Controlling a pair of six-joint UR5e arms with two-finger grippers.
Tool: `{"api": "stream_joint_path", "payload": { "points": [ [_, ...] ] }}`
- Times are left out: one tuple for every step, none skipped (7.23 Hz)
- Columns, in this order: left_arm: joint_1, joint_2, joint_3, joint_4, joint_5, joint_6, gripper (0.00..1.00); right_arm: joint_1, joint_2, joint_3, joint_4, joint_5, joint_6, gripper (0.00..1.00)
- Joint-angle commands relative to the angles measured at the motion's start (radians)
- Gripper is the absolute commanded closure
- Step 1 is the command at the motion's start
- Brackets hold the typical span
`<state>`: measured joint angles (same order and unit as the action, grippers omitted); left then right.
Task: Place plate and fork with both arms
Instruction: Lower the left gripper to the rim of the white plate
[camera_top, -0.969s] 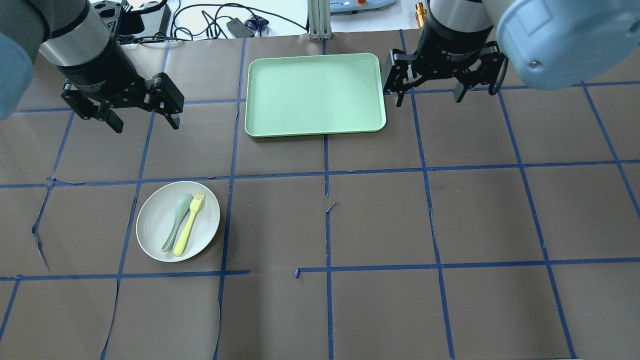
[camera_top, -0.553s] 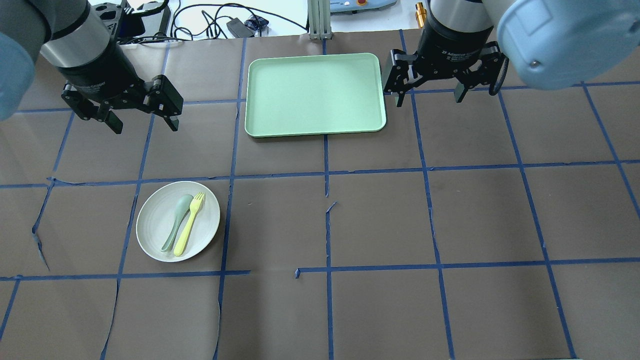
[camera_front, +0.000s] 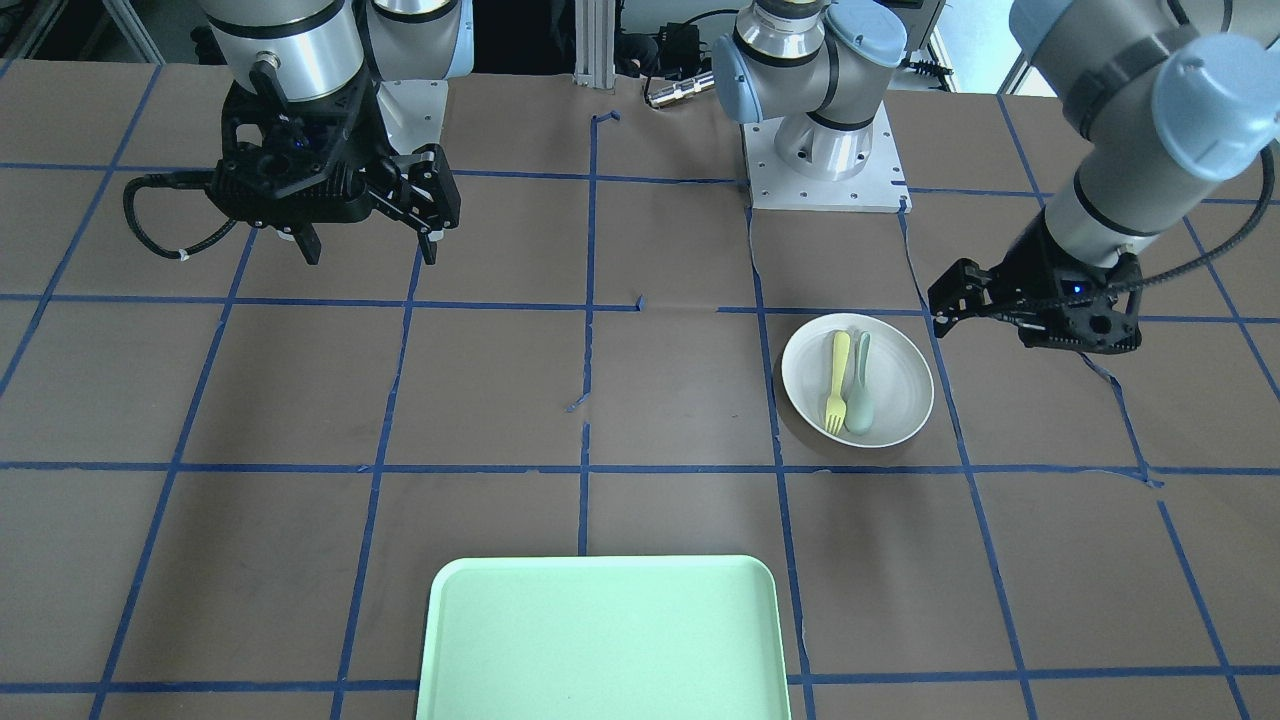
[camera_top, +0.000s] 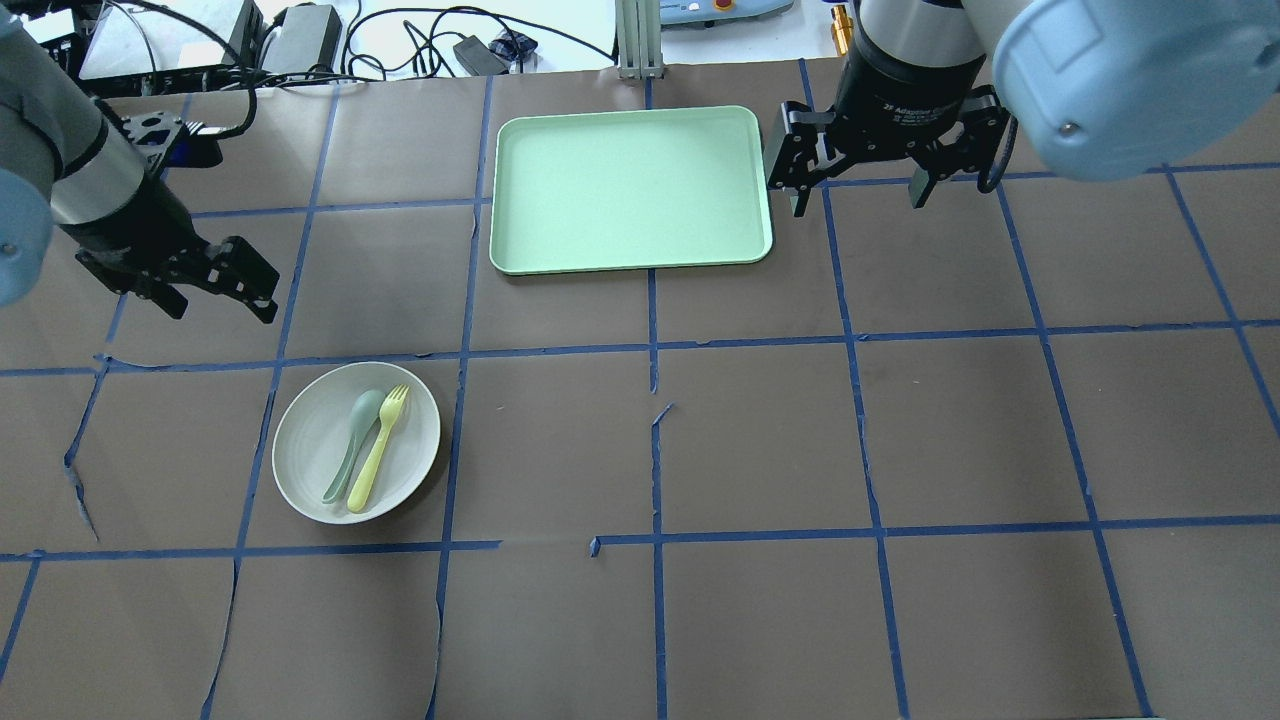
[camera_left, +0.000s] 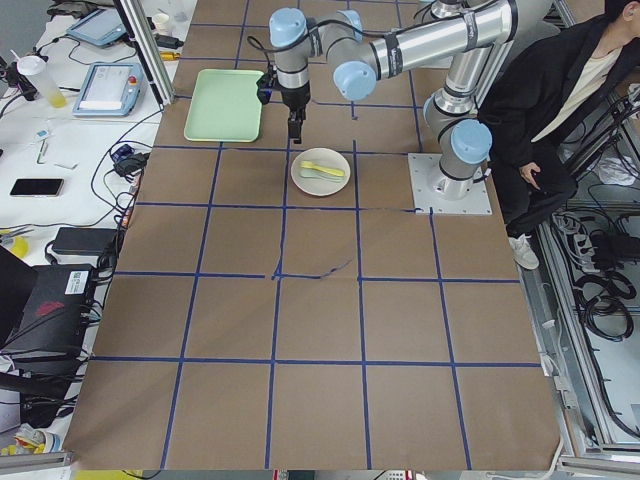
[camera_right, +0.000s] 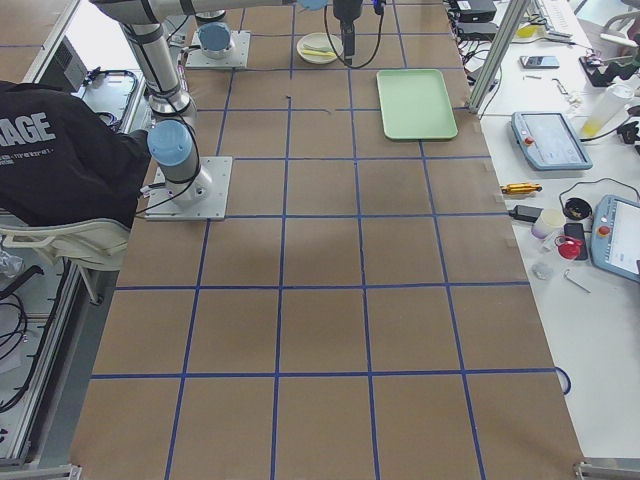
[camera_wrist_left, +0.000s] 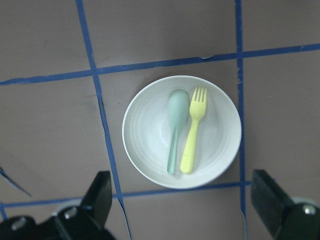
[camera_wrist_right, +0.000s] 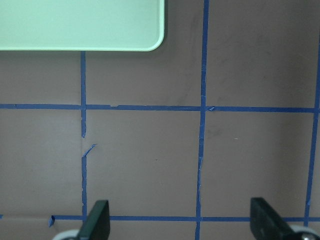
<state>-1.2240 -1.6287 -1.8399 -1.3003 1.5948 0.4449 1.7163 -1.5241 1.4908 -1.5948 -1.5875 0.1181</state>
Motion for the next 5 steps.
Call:
{"api": "stream_joint_path", "payload": {
  "points": [
    [0.069, -0.068, -0.203, 0.278, 0.001, 0.057, 0.00, 0.000, -0.001, 0.000, 0.004, 0.001, 0.000, 0.00],
    [0.073, -0.100, -0.244, 0.353, 0.005, 0.064, 0.00, 0.000, -0.001, 0.000, 0.004, -0.002, 0.000, 0.00],
    [0.081, -0.126, -0.252, 0.364, 0.007, 0.060, 0.01, 0.000, -0.001, 0.000, 0.004, 0.001, 0.000, 0.00],
    [0.092, -0.138, -0.257, 0.362, 0.008, 0.061, 0.06, 0.000, -0.001, 0.000, 0.004, 0.003, 0.000, 0.00],
    [0.106, -0.143, -0.274, 0.365, 0.004, 0.060, 0.13, 0.000, -0.001, 0.000, 0.004, 0.003, 0.000, 0.00]
  ]
}}
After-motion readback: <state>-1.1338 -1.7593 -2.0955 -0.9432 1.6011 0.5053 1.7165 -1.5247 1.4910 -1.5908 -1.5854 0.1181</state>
